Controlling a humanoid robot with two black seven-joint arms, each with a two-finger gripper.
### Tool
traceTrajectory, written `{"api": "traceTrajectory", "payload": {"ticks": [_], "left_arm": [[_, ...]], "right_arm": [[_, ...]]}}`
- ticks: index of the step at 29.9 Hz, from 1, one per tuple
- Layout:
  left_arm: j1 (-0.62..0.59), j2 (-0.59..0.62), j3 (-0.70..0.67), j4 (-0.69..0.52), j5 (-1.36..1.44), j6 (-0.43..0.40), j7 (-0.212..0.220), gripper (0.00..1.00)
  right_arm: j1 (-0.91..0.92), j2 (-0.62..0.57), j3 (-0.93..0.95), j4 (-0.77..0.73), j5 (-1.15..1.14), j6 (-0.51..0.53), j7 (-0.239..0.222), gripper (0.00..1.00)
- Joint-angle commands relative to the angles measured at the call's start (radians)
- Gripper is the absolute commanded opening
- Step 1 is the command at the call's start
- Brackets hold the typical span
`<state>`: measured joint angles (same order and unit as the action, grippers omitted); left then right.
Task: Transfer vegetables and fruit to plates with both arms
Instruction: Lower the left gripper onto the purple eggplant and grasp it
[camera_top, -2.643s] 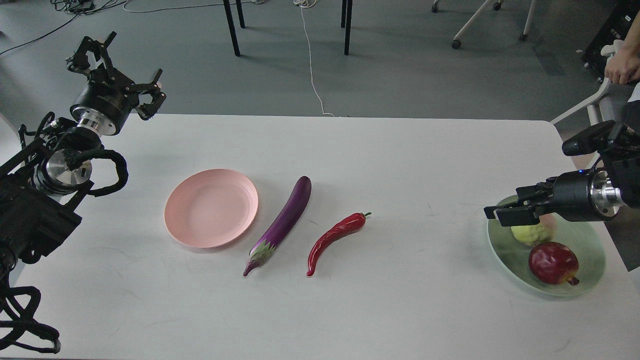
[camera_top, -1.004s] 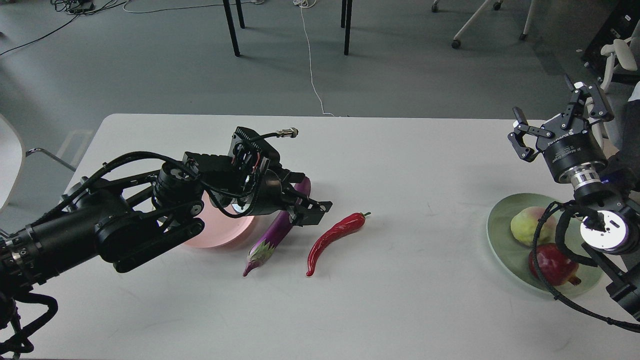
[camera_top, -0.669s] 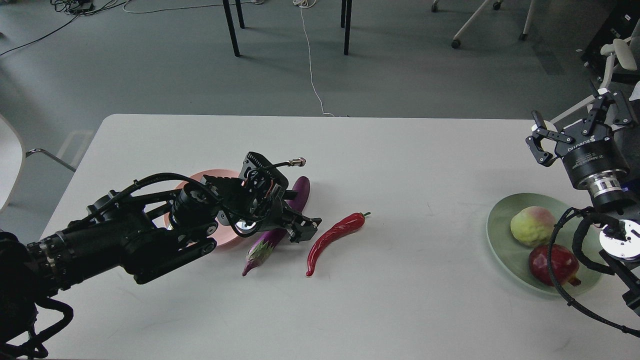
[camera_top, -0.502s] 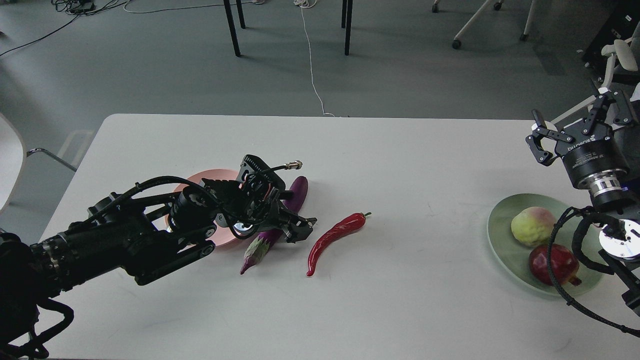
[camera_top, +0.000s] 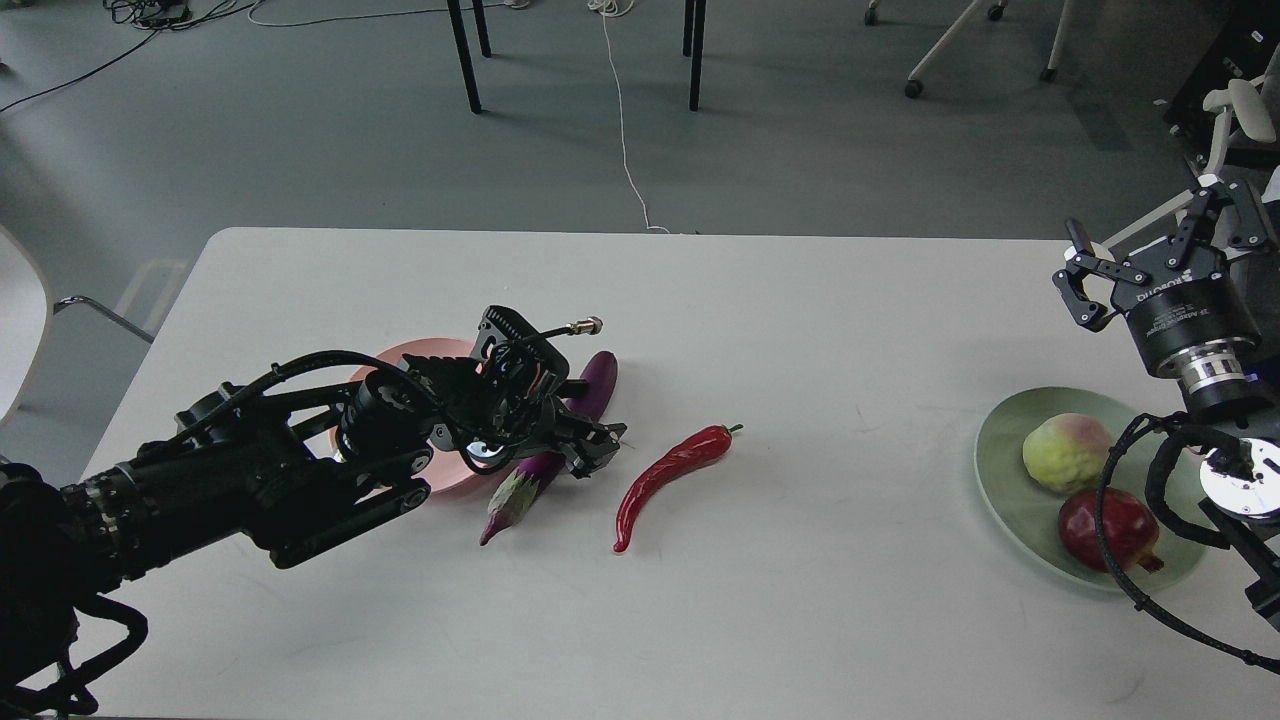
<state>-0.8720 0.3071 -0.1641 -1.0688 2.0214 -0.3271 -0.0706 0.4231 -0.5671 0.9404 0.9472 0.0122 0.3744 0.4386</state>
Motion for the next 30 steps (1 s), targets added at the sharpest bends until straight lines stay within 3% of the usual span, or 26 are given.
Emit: {"api": "traceTrajectory", "payload": {"ticks": [1, 18, 23, 30], "left_arm": [[-0.012, 0.013, -0.006, -0.013, -0.004, 0.000, 0.000, 0.79], [-0.005, 0.030, 0.005, -0.022, -0.006, -0.006, -0.008, 0.77], [0.004, 0.030, 0.011, -0.016, -0.007, -0.006, -0.011, 0.66], [0.008, 0.032, 0.011, -0.013, -0.006, -0.007, -0.008, 0.35]], "right_arm": [[0.000, 0.001, 0.000, 0.001, 0.000, 0.000, 0.000, 0.98], [0.000, 0.001, 0.000, -0.004, 0.000, 0.006, 0.000, 0.98], [0.000, 0.001, -0.002, -0.004, -0.001, 0.006, 0.000, 0.98], [0.005, 0.001, 0.000, -0.005, -0.001, 0.006, 0.000, 0.98]]}}
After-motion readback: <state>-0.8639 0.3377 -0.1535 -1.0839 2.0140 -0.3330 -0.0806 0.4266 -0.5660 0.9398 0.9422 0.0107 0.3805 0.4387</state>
